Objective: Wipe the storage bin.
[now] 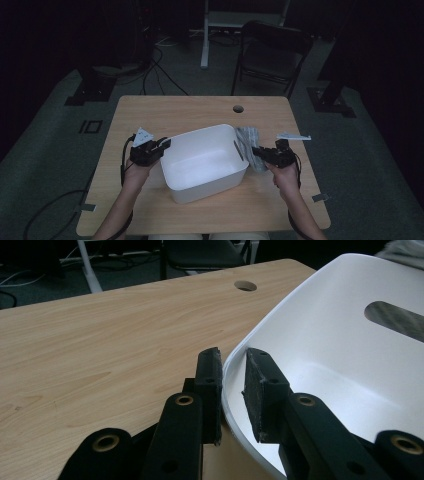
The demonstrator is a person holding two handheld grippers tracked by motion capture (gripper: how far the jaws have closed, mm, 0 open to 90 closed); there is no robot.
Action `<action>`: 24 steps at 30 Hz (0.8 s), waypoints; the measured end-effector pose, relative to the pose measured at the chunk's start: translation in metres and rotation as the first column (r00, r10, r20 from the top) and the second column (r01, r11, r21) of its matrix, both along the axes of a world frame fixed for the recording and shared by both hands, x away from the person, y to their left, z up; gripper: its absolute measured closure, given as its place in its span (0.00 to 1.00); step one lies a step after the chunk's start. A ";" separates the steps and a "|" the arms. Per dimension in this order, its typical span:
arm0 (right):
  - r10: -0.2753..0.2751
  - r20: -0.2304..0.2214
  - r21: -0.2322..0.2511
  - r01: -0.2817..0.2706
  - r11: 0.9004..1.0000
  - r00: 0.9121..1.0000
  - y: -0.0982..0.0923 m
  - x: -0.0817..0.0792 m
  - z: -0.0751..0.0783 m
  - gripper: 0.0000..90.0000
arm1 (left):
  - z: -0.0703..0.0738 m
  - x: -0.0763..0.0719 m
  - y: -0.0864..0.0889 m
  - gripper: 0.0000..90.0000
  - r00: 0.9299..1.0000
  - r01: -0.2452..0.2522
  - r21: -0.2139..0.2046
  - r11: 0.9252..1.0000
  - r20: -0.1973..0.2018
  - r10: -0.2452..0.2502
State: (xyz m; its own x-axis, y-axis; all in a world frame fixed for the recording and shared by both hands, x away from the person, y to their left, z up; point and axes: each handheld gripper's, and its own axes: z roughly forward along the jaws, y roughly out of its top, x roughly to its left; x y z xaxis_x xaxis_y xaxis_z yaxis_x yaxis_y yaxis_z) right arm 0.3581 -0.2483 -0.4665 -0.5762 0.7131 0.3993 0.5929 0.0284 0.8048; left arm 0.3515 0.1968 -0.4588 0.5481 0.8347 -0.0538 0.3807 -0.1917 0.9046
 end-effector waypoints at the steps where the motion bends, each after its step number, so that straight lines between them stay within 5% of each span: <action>1: -0.005 -0.001 -0.003 0.005 1.000 1.000 -0.003 -0.004 -0.002 0.86 | 0.000 0.000 0.000 0.86 1.000 -0.001 0.000 1.000 0.000 0.001; 10: 0.036 -0.062 -0.064 -0.040 0.997 0.997 0.006 -0.021 -0.029 0.86 | -0.001 -0.001 -0.003 0.86 1.000 -0.018 -0.008 1.000 0.005 0.018; 16: 0.024 -0.064 -0.132 -0.032 0.991 0.998 0.018 -0.015 -0.033 0.86 | 0.000 -0.001 -0.004 0.86 1.000 -0.029 -0.001 1.000 0.007 0.029; 21: 0.002 -0.122 -0.203 -0.027 0.979 0.993 0.028 -0.005 -0.056 0.86 | 0.000 -0.001 -0.004 0.86 0.999 -0.033 -0.002 0.999 0.006 0.033; 24: 0.011 -0.157 -0.171 -0.038 0.985 0.987 0.026 0.001 -0.060 0.86 | -0.001 0.000 -0.003 0.86 1.000 -0.016 -0.007 1.000 0.005 0.016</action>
State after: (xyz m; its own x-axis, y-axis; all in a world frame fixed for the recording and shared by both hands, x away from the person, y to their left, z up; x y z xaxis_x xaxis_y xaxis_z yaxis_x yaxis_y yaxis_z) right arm 0.3594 -0.2223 -0.5260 -0.5350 0.7656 0.3573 0.7075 0.1749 0.6847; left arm 0.3512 0.1938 -0.4595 0.5352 0.8428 -0.0571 0.3793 -0.1794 0.9077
